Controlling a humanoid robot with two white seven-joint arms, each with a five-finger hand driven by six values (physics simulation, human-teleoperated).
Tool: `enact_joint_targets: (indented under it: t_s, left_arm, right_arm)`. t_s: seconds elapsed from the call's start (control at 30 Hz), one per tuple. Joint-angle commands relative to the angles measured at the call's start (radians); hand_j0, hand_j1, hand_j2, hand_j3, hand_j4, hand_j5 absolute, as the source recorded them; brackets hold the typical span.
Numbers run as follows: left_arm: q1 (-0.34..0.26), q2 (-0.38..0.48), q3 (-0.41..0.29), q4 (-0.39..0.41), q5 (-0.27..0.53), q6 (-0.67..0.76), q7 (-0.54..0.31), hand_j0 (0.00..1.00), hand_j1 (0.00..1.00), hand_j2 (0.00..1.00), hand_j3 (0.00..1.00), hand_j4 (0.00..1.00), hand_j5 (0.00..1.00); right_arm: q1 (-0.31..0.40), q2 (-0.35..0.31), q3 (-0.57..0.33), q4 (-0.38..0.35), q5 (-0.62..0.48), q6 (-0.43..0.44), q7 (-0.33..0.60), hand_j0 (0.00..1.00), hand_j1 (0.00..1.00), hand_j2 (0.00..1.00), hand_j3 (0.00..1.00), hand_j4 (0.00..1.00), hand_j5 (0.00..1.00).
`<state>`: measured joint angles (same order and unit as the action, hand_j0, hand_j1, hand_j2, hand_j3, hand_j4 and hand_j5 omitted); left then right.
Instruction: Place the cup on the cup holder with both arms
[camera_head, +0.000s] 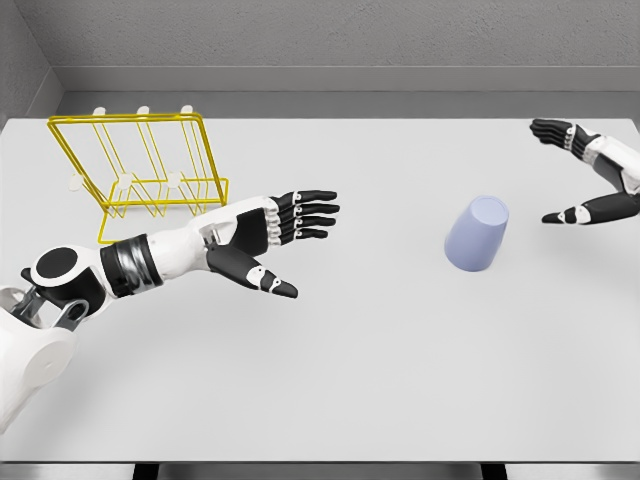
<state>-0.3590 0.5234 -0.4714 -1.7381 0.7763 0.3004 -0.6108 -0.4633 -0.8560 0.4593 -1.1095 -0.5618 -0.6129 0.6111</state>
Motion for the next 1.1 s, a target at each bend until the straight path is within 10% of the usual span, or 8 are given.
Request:
enact_joint_targets:
  t_s: [0.0, 1.07]
  left_arm:
    - [0.000, 0.001, 0.000, 0.000, 0.006, 0.000, 0.000, 1.00, 1.00, 1.00, 1.00, 1.00, 1.00]
    - [-0.002, -0.002, 0.000, 0.029, 0.004, 0.000, 0.000, 1.00, 1.00, 1.00, 1.00, 1.00, 1.00]
  right_arm:
    - [0.000, -0.002, 0.002, -0.004, -0.006, 0.002, 0.000, 1.00, 1.00, 1.00, 1.00, 1.00, 1.00]
    - [0.158, 0.028, -0.001, -0.004, -0.216, 0.142, 0.000, 1.00, 1.00, 1.00, 1.00, 1.00, 1.00]
